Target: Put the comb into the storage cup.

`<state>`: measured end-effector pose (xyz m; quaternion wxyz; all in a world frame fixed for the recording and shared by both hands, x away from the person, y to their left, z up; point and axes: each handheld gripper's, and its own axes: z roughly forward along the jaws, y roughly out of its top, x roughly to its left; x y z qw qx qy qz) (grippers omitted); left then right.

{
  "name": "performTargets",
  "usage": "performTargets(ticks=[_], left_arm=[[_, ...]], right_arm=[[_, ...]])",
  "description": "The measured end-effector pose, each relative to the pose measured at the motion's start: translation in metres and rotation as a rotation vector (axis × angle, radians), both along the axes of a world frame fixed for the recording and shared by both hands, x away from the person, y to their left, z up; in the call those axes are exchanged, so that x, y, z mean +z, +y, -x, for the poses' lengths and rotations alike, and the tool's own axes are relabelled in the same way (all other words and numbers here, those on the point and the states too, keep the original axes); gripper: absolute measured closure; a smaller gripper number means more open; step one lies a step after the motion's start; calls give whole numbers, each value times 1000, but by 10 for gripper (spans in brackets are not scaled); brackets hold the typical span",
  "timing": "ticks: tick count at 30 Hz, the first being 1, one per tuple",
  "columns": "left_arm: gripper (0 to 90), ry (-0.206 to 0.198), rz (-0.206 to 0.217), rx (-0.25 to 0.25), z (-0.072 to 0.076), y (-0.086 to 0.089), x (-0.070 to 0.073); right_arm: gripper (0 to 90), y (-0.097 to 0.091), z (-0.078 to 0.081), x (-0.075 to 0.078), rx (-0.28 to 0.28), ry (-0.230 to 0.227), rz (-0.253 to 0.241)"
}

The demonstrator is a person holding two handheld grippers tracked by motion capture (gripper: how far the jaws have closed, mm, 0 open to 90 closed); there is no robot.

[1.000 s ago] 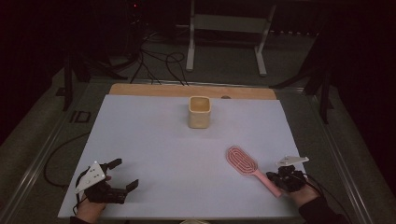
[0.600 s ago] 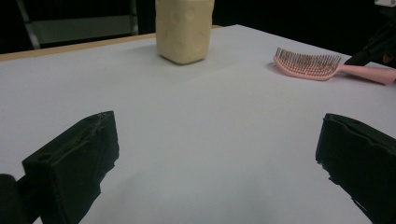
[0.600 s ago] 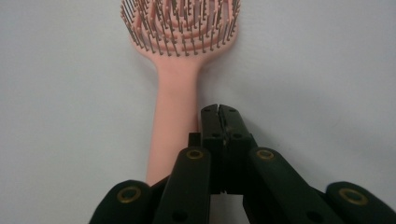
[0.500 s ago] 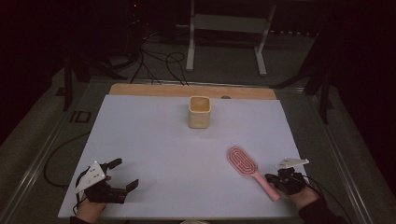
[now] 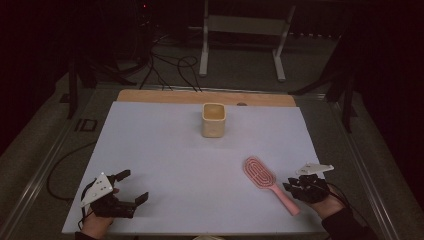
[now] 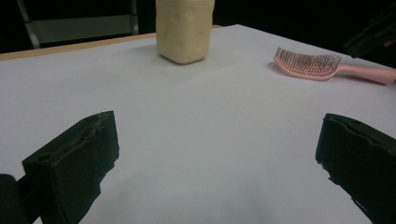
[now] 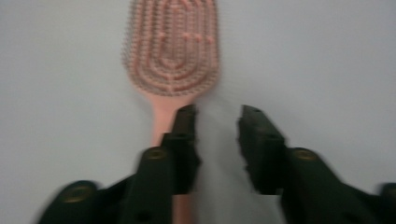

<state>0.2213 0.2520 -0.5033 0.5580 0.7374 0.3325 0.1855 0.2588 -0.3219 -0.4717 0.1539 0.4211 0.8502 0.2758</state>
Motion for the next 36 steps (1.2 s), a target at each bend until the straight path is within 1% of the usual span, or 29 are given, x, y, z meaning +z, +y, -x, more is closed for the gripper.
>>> performTargets(ticks=[2, 3, 5, 7, 9, 10, 12, 13, 15, 16, 19, 21, 22, 23, 24, 26, 28, 29, 32, 33, 36], left_arm=[[1, -1, -4, -1, 0, 0, 0], [1, -1, -6, -1, 0, 0, 0], [1, 1, 2, -2, 0, 0, 0], [1, 0, -4, -3, 0, 0, 0], [1, 1, -8, -4, 0, 0, 0], [1, 0, -4, -4, 0, 0, 0], [1, 1, -1, -2, 0, 0, 0], [1, 1, -1, -2, 0, 0, 0], [1, 1, -5, -4, 0, 0, 0], [1, 1, -1, -4, 0, 0, 0], [1, 1, -7, -4, 0, 0, 0], [1, 2, -5, -4, 0, 0, 0], [1, 1, -1, -3, 0, 0, 0], [1, 2, -1, -1, 0, 0, 0], [1, 3, -2, -1, 0, 0, 0], [1, 3, -5, -2, 0, 0, -1], [1, 3, -1, -3, 0, 0, 0], [1, 3, -3, -3, 0, 0, 0], [1, 4, -5, -4, 0, 0, -1], [1, 4, -3, -4, -1, 0, -1], [1, 3, -3, -3, 0, 0, -1]], right_arm=[[577, 3, 1, 2, 7, 8, -13], [533, 4, 1, 2, 12, 11, -15], [471, 6, 0, 4, 21, 18, -15], [388, 9, 0, 5, 19, 26, -18], [335, 10, -2, 6, 12, 34, -21], [308, 10, -2, 6, 15, 32, -16], [241, 12, -3, 7, 16, 47, -10], [226, 13, -3, 7, 17, 49, -4], [165, 16, -4, 6, 21, 64, 1], [155, 17, -4, 5, 23, 69, 7], [134, 21, -4, 4, 53, 95, 16], [130, 23, -5, 3, 62, 111, 14], [119, 24, -5, 2, 60, 126, 12], [91, 25, -6, 1, 68, 135, 24], [92, 26, -6, 1, 73, 145, 34], [92, 27, -7, 0, 74, 165, 36], [93, 28, -8, 0, 76, 168, 61], [93, 28, -9, 0, 80, 178, 67], [114, 28, -12, 0, 90, 214, 70], [114, 29, -13, 0, 91, 226, 80], [120, 32, -14, -1, 103, 238, 114]])
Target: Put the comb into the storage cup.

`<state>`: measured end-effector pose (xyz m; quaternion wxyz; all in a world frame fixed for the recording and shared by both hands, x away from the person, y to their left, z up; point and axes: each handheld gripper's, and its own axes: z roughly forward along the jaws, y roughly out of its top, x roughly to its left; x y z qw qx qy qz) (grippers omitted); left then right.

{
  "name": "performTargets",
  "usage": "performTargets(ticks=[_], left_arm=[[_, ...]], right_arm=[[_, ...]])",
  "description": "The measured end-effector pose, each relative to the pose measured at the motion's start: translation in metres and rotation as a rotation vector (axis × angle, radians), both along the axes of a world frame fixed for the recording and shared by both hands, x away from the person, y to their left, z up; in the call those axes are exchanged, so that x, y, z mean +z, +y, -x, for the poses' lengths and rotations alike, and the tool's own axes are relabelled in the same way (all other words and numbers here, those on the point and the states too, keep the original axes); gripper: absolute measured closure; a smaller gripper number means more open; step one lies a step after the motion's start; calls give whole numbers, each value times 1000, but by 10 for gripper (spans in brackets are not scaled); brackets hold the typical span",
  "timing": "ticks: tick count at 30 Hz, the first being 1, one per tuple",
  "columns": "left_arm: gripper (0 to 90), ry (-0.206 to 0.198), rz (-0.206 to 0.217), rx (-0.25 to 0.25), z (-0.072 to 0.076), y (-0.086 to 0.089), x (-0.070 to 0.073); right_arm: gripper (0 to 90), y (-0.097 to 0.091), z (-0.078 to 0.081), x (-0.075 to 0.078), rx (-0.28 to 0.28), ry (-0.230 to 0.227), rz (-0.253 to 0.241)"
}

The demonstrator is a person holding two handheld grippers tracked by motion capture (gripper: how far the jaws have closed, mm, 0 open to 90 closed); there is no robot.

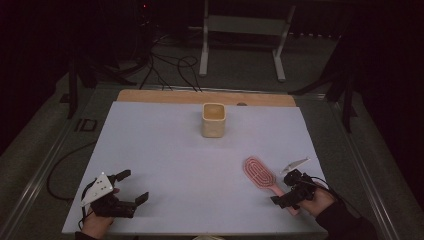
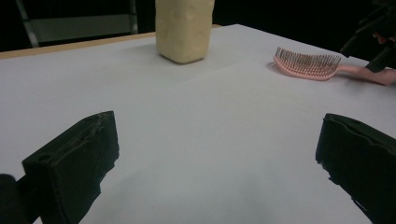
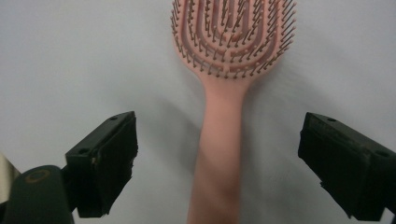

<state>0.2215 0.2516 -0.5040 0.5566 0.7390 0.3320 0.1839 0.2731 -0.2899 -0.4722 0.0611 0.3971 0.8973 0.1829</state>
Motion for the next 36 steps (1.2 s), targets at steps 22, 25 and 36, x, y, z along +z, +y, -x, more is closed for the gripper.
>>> performTargets(ticks=[22, 25, 36], left_arm=[[1, 3, 0, -2, 0, 0, 0], [1, 3, 0, -5, 0, 0, 0], [1, 2, 0, -5, 0, 0, 0]], right_arm=[[291, 12, -17, 5, -18, 86, -4], [346, 11, -19, 5, -34, 83, 9], [522, 12, -23, -3, -57, 119, 37]])
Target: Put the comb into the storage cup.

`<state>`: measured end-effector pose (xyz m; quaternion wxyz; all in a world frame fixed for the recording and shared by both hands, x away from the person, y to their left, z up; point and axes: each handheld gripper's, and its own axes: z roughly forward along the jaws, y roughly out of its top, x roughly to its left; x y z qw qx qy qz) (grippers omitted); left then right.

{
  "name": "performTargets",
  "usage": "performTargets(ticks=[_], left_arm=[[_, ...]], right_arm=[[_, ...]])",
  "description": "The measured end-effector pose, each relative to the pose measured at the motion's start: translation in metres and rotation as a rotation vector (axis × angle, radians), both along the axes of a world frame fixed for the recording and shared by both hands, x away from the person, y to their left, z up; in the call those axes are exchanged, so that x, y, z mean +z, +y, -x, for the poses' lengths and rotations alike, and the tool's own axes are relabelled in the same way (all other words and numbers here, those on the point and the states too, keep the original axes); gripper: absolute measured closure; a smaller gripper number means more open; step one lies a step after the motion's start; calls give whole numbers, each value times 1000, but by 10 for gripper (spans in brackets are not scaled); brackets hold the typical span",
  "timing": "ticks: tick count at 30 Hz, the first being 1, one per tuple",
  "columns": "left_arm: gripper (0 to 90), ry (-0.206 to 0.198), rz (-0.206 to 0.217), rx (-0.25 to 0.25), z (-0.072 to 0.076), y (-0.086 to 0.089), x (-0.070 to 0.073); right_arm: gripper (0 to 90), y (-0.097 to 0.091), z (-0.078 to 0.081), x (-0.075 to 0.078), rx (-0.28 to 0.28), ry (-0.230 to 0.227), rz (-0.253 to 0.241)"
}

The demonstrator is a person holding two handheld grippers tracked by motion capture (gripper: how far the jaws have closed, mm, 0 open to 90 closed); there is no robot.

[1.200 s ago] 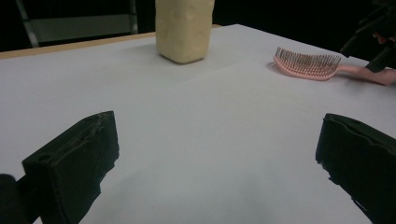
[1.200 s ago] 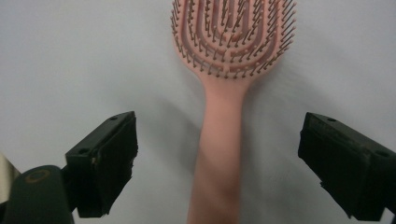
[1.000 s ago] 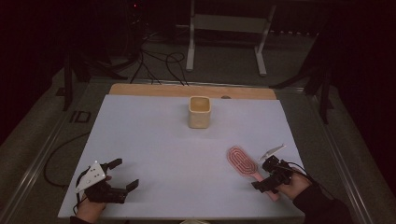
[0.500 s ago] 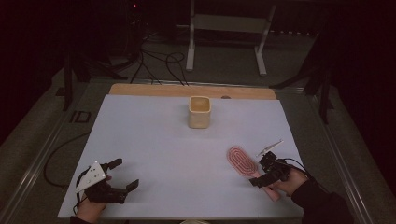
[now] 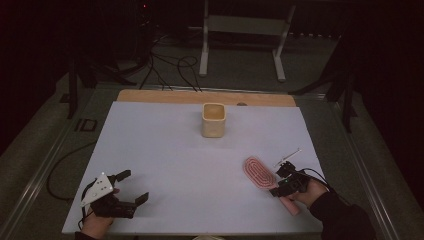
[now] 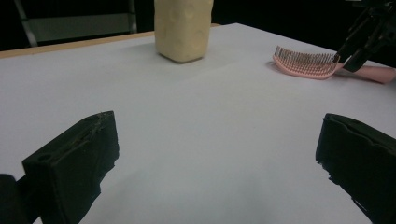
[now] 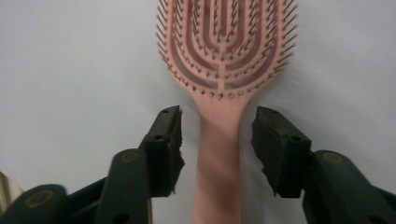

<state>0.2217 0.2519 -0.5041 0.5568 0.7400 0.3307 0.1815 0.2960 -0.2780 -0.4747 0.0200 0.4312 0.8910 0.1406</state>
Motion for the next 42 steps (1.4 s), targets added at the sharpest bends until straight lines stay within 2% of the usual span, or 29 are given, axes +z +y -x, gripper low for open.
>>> performTargets(ticks=[7, 11, 13, 21, 24, 26, 28, 30, 37, 40, 42], left_arm=[[1, 0, -1, 0, 0, 0, 0], [1, -1, -1, 1, 0, 0, 0], [1, -1, 2, 2, 0, 1, 0], [1, -1, -1, 0, 0, 1, 0], [1, 0, 2, 1, 0, 1, 0], [1, 0, 0, 1, 0, 1, 0], [1, 1, 0, -1, 0, 0, 0], [1, 1, -1, 0, 0, 0, 0], [1, 2, -4, -2, 0, 0, 0], [1, 3, -4, -6, 0, 0, 0], [1, 3, -6, -5, 0, 0, -1]], right_arm=[[564, 3, -3, -5, 11, 36, 8], [561, 4, -5, -5, -1, 32, 12], [591, 4, -9, -6, -32, 81, 12], [636, 14, -8, -9, -14, 63, 90], [647, 14, -10, -11, -22, 76, 98], [648, 15, -10, -11, -7, 68, 109], [638, 16, -12, -10, -66, 84, 109], [634, 18, -11, -11, -71, 84, 117], [673, 27, -8, -12, -43, 51, 188], [686, 30, -6, -12, -36, 35, 203], [689, 28, -4, -13, -39, 29, 192]])
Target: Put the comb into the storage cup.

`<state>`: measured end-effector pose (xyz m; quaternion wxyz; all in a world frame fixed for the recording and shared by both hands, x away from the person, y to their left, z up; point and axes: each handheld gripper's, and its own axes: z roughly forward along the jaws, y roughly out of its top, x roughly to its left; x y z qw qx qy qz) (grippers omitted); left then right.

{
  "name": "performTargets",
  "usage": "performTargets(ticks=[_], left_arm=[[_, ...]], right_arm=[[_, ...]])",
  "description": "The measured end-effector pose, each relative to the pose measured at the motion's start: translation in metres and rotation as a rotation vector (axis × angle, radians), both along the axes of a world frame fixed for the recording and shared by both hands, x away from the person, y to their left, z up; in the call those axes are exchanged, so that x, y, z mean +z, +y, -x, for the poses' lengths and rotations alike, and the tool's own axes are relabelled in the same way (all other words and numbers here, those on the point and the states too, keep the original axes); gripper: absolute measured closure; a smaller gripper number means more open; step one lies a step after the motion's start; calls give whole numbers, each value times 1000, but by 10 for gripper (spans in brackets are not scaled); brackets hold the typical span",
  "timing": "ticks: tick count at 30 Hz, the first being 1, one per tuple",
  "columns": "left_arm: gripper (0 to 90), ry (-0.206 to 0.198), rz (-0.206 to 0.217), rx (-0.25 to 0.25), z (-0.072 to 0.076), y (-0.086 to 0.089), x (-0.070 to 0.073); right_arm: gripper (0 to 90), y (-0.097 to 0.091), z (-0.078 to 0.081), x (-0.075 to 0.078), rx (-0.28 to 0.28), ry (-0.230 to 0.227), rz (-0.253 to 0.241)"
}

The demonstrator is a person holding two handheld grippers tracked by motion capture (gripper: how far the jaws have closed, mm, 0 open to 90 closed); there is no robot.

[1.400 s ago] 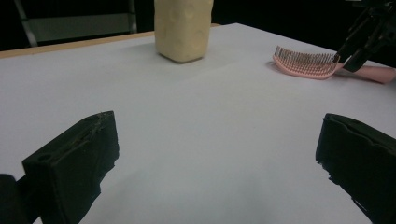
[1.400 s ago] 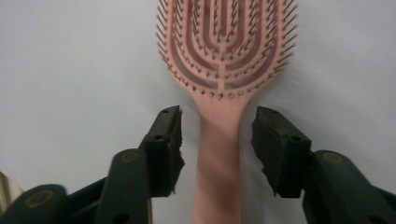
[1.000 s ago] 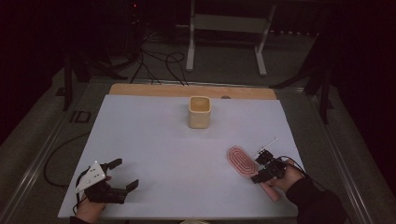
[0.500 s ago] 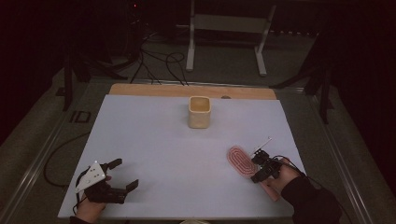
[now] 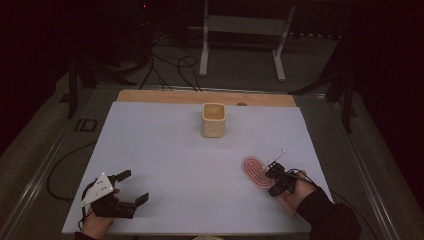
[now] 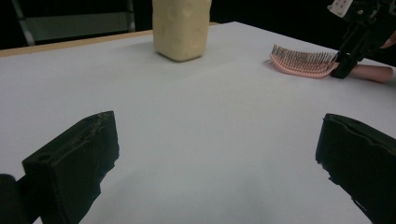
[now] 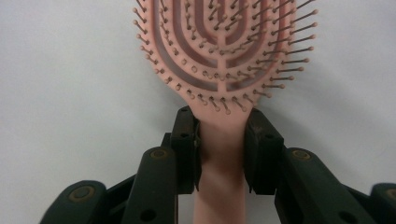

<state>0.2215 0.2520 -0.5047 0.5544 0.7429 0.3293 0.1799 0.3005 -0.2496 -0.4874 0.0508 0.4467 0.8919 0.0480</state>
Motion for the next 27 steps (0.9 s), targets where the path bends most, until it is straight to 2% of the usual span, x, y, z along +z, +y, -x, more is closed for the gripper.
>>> performTargets(ticks=[3, 5, 6, 11, 14, 22, 25, 27], left_arm=[[1, 2, 1, 1, 0, 0, 0], [1, 1, 1, 1, 0, 0, 0], [1, 1, -2, -1, 0, 0, 0], [1, 1, 0, 0, -1, 0, 0], [1, 3, 0, 3, -1, 0, 0], [1, 4, -3, 3, -1, 0, 0], [1, 3, -3, 2, -1, 0, 0], [1, 4, -2, 3, -1, 0, 0]], right_arm=[[693, -4, 2, 0, 0, -15, -33], [694, -5, 3, -1, -1, -24, -34], [695, -6, 6, -1, 3, -48, -49], [696, -10, 10, -1, -25, -70, -77], [700, -11, 11, 1, -29, -100, -99], [702, -10, 9, 16, -22, -243, -148], [702, -8, 8, 22, -25, -302, -182], [702, -7, 8, 25, -23, -319, -202]])
